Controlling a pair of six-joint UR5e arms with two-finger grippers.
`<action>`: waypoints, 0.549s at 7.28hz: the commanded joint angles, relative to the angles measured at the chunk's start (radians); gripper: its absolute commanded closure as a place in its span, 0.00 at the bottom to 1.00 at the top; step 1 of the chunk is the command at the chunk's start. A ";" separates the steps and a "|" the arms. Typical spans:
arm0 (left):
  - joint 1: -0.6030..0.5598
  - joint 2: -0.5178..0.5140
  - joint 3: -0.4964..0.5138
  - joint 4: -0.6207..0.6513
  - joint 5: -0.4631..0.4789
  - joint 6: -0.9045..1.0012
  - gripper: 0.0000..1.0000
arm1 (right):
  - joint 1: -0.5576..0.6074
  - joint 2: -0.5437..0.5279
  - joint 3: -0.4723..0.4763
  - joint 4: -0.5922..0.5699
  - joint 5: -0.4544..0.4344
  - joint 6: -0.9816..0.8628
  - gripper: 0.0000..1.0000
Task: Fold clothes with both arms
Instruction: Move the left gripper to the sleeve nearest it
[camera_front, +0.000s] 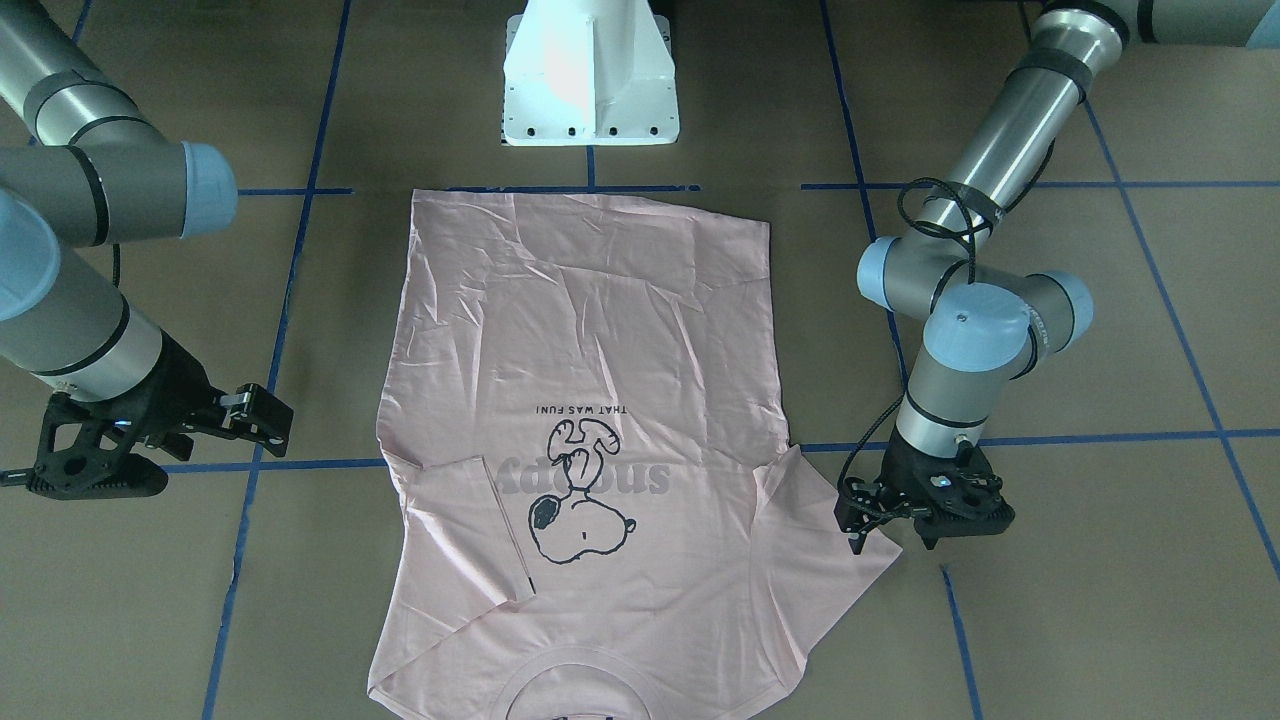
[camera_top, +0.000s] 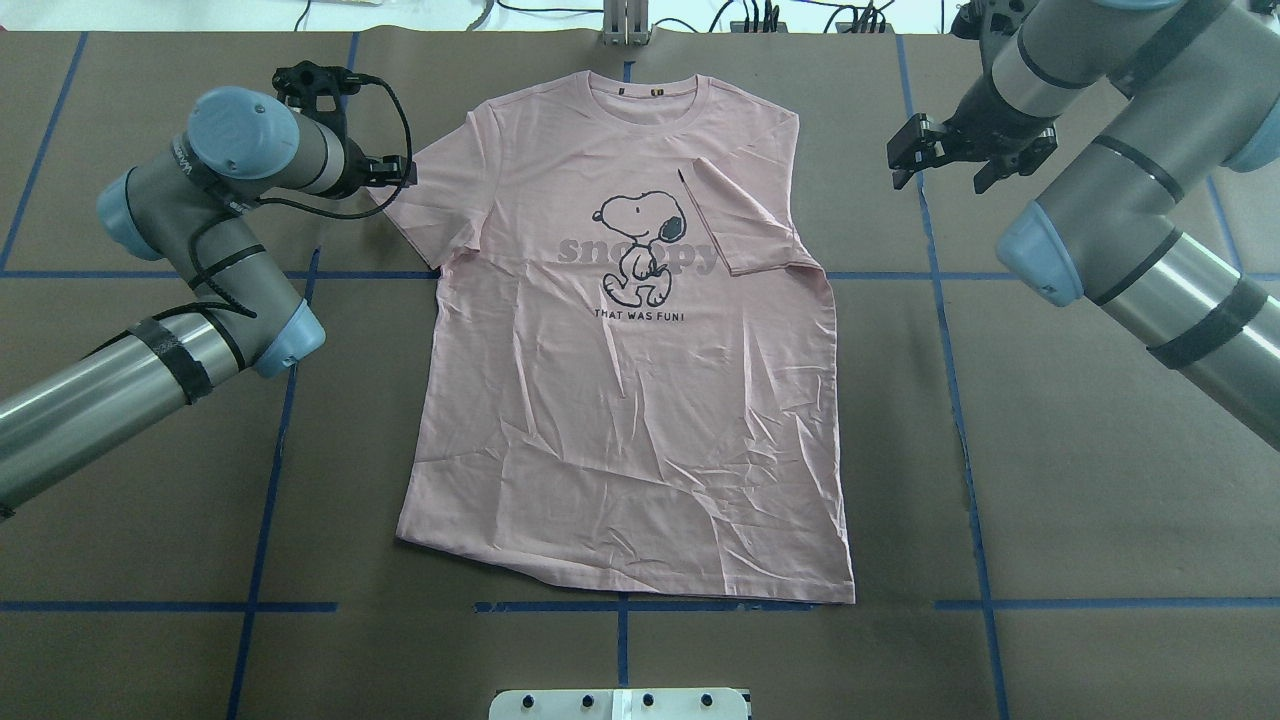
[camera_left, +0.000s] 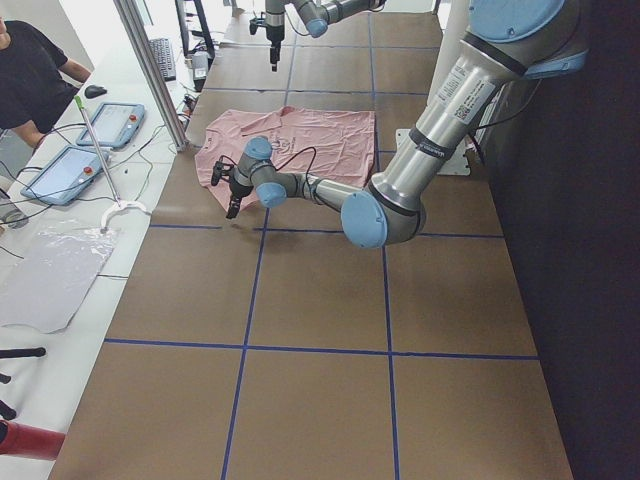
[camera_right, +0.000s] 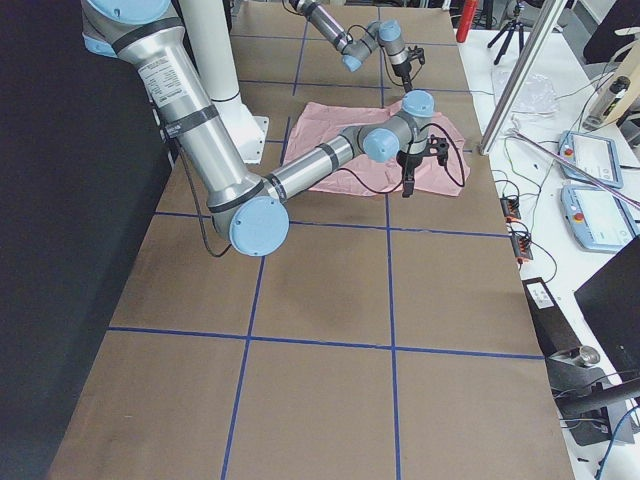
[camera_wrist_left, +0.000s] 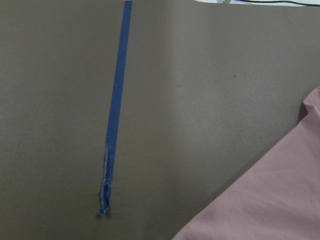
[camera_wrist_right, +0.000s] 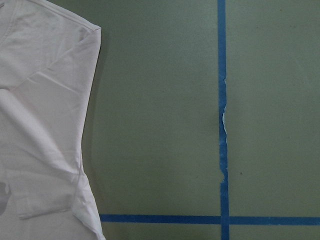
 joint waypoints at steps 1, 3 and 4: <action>0.010 -0.006 0.027 -0.001 0.000 0.006 0.16 | 0.004 0.000 -0.001 0.001 0.002 -0.002 0.00; 0.010 -0.009 0.026 0.000 -0.001 0.009 0.65 | 0.004 0.000 -0.001 0.002 0.000 -0.002 0.00; 0.010 -0.018 0.023 0.000 -0.003 0.029 0.99 | 0.004 0.002 0.001 0.002 0.000 -0.002 0.00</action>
